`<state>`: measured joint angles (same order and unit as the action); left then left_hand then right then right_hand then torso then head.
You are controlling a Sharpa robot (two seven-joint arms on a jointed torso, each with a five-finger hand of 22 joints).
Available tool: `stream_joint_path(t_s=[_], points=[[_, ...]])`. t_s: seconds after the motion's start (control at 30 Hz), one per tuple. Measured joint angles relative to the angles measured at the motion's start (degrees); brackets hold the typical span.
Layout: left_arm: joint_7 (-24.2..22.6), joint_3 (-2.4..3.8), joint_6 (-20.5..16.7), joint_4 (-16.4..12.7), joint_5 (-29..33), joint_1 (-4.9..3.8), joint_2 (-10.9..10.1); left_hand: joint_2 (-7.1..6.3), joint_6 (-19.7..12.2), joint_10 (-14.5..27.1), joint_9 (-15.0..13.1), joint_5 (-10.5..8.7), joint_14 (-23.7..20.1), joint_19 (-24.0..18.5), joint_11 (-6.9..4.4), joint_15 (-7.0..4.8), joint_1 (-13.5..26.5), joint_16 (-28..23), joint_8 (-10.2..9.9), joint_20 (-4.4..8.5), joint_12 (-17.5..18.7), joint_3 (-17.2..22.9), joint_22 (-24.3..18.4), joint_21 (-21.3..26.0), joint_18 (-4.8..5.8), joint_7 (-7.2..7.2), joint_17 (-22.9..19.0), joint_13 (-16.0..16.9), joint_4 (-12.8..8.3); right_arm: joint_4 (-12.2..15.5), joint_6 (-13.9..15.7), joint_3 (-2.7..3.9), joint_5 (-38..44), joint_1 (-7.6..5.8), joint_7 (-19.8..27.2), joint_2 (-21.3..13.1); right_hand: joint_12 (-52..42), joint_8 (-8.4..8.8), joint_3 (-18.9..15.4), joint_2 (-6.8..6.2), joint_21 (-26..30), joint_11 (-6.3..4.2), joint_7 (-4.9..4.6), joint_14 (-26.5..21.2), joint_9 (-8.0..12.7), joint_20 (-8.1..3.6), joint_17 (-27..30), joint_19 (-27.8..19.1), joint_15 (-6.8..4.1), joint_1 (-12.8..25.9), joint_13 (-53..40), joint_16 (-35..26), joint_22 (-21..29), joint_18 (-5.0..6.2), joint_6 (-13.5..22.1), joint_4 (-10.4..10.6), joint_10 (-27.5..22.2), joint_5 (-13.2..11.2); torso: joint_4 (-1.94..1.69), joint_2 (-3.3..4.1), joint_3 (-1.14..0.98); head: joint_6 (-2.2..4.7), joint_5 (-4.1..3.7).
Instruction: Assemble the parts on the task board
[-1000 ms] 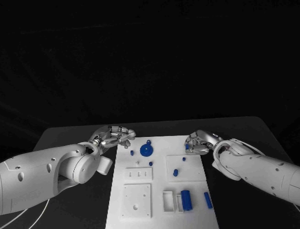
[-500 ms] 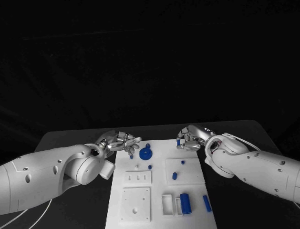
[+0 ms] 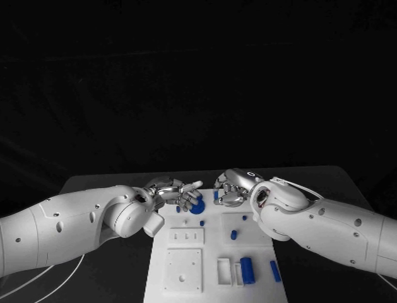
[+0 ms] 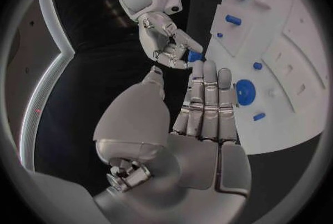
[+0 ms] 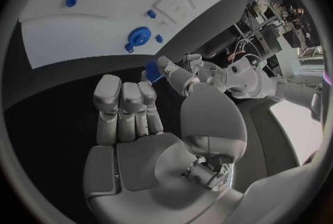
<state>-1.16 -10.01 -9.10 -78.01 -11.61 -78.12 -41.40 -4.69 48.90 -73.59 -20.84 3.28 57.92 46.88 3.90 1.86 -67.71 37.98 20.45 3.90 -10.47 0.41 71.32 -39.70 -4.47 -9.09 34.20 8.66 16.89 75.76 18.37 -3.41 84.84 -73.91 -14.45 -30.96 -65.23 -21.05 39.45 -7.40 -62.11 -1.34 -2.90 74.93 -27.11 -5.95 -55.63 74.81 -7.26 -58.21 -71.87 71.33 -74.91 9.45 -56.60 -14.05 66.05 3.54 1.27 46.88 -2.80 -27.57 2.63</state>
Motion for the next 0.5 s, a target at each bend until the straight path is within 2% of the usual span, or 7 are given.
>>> stream_joint_path(t_s=[0.13,0.27,0.33,0.5], points=[[2.17,-0.01,0.92,0.62,-1.18,0.0,0.83,-0.37,0.0,0.0,0.01,0.0,0.0,-0.11,0.0,0.0,3.97,0.0,-0.03,-0.11,0.0,2.45,-0.15,0.0,0.01,0.0,-0.14,0.0,0.01,0.5,-0.64,-0.45,1.37,0.53,-1.0,1.2,0.0,0.0,0.0,0.0,0.0,0.0,0.0,0.0,0.0,0.01,0.0,0.0,0.0,0.0,0.06,0.0,0.0,0.0,0.0,0.0,0.0,0.0,0.12,-0.71,0.14,-0.35,0.35],[4.44,-0.03,2.29,0.74,-2.32,-0.01,1.21,0.29,0.0,0.0,0.01,-0.23,0.0,-0.32,0.0,0.0,9.31,0.0,-0.03,-0.09,0.0,3.35,-0.18,0.0,-0.08,0.0,-0.19,0.06,0.12,1.35,-0.95,-0.5,2.38,0.69,-1.69,1.7,0.0,0.0,0.0,0.0,0.0,0.0,0.0,0.0,-0.01,0.01,0.0,0.0,0.01,0.0,0.23,0.0,0.0,0.0,0.0,0.0,0.0,0.0,0.12,-1.15,0.2,-0.68,0.49],[5.37,-0.06,2.85,0.77,-3.08,-0.01,1.28,0.19,0.0,0.0,0.01,-0.23,0.0,-0.44,0.0,0.0,10.17,0.0,-0.03,0.03,0.0,3.63,-0.18,0.0,-0.4,0.0,-0.19,0.14,-0.03,1.7,-1.03,-0.51,2.76,0.69,-1.94,1.93,0.0,0.0,0.0,-0.01,0.0,0.0,-0.01,0.0,-0.01,0.02,0.0,0.0,0.01,0.0,0.23,0.0,0.0,0.0,0.01,0.0,0.0,0.0,0.1,-1.34,0.21,-0.9,0.5],[7.49,-0.14,3.87,0.84,-5.34,-0.01,1.37,-0.24,0.27,0.0,-0.06,-0.23,0.0,-0.51,0.0,0.0,9.75,0.0,-0.03,0.09,0.0,4.66,-0.17,-0.31,-0.42,0.27,-0.17,0.29,-0.1,2.39,-1.19,-0.66,3.65,0.7,-2.49,2.34,0.0,0.01,0.0,-0.01,0.0,0.0,-0.01,0.0,-0.02,0.02,0.01,0.0,0.02,-0.01,0.29,0.0,0.0,0.0,0.01,-0.01,0.0,0.0,0.04,-1.52,0.27,-1.15,0.51]])
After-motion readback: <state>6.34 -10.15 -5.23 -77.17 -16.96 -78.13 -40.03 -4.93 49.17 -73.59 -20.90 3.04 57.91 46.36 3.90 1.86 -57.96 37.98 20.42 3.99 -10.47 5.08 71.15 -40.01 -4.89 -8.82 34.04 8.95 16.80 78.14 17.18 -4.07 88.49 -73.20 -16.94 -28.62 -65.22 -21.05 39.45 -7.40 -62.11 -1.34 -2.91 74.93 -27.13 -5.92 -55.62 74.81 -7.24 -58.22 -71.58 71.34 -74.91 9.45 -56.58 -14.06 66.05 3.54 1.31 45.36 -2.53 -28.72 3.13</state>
